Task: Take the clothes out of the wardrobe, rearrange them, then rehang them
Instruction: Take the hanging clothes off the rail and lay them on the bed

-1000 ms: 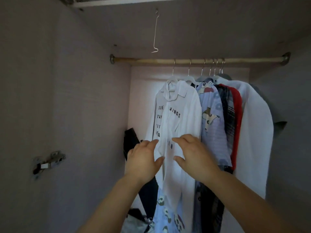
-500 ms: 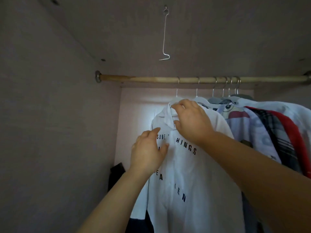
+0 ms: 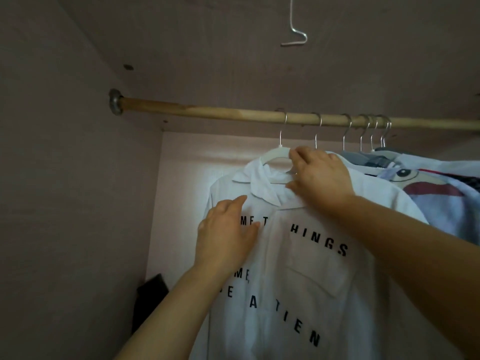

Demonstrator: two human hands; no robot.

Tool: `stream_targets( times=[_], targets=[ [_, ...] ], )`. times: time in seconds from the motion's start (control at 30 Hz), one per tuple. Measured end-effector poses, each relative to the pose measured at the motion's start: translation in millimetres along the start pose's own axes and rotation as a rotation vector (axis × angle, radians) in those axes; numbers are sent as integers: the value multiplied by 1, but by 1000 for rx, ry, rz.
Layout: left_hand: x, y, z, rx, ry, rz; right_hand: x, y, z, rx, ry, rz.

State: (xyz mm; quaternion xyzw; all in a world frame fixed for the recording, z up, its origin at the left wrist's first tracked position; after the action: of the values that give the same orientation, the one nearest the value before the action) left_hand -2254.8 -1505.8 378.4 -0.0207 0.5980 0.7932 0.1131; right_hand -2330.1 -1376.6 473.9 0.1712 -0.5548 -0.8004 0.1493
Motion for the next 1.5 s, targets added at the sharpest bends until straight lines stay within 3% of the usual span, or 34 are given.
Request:
stream_targets(
  times=[0.23,0.43,0.8,1.07,1.3,1.5],
  targets=[
    [-20,19,2,41,-47,126,-40,17,14,2,35,235],
    [-48,6,25,149,-37,321,-74,-31,-7,-113,140,352],
    [-90,-113,48,176,113,268,-155,-154,-54,-459,317,505],
    [-153,-197,95,125,190,222,-228,-220,-57,-426,447,452],
    [-175,-257,156,201,169,45,-289,-287,-31,-210,435,202],
    [-195,-312,210,270,16,-85,-378,-347,-8,-61,320,65]
  ],
)
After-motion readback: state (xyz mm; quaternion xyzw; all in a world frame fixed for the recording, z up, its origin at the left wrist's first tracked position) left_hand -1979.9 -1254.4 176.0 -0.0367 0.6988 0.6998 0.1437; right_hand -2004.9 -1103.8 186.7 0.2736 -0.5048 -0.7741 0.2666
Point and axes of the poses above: each hand's wrist, its own y-axis towards the middle knuckle, its own x-axis out of the palm, z = x × y, the point moved 9 cm from there along y, towards the middle knuckle, and after that the axes turned 14 degrees about z, right-handed, at the moved point
